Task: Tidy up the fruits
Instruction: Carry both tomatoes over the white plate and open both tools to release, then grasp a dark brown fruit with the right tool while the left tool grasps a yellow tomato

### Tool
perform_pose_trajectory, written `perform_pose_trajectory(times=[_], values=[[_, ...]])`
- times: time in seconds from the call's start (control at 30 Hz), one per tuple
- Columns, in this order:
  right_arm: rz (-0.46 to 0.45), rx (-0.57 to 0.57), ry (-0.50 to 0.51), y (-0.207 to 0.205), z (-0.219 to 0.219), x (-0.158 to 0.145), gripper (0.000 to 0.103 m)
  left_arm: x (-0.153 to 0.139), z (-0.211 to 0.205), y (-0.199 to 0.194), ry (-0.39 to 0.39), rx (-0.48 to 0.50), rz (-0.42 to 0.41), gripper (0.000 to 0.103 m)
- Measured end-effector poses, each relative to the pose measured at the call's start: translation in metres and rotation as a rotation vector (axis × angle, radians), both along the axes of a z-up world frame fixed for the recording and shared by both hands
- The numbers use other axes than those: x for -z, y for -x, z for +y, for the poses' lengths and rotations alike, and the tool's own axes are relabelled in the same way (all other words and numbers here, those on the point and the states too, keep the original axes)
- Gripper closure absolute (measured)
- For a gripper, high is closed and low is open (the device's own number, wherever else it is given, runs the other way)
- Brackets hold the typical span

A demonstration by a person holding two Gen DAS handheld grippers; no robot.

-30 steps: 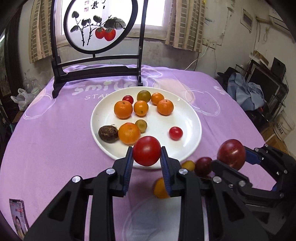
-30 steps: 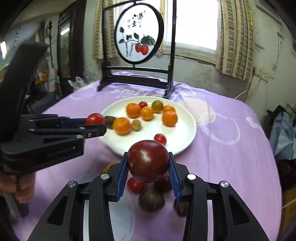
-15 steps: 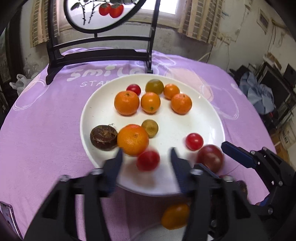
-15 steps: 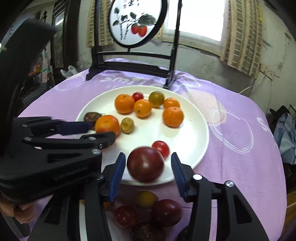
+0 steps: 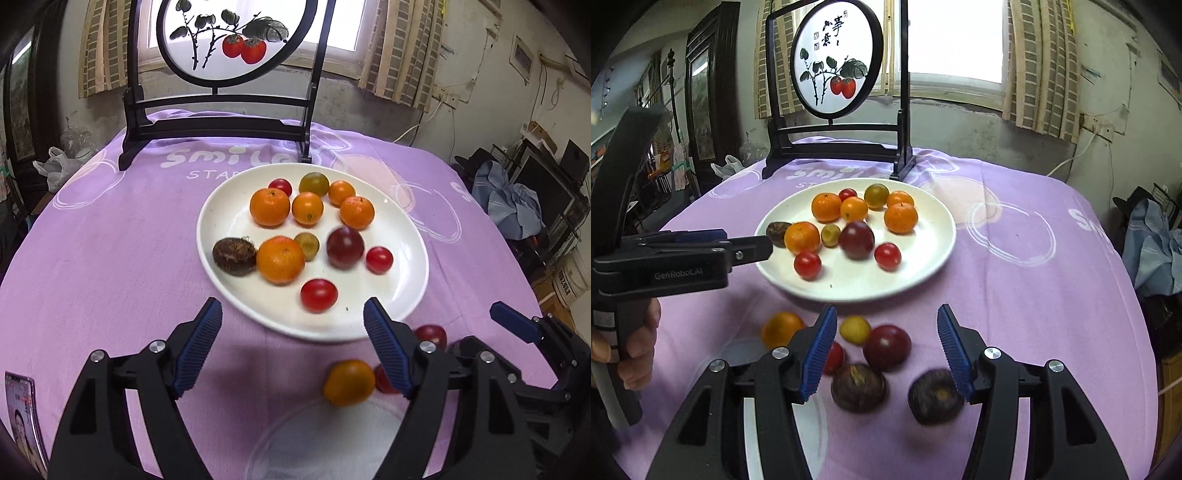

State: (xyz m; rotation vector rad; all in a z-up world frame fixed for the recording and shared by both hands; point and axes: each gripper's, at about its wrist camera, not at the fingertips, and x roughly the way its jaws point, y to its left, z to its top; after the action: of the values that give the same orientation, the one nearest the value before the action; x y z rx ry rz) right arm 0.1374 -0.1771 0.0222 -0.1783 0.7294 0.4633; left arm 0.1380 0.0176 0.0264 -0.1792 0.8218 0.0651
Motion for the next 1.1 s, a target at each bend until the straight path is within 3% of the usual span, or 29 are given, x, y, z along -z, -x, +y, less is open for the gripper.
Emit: perform_pose_trajectory(times=[0.2,0.57,1.1], values=[[0.029,0.012,-0.004,0.024,-0.019,0.01,0.046,0.01,-0.01,0.03,-0.025,0.015,0.024,0.016],[0.088,-0.031,0.012,0.059,-0.022,0.032,0.046,0.032,-0.023,0.055,-0.038,0.047,0.072,0.013],[0.174,-0.042,0.092,0.043,0.005,0.062,0.045,0.053,-0.019,0.05,-0.054,0.062,0.103,0.013]])
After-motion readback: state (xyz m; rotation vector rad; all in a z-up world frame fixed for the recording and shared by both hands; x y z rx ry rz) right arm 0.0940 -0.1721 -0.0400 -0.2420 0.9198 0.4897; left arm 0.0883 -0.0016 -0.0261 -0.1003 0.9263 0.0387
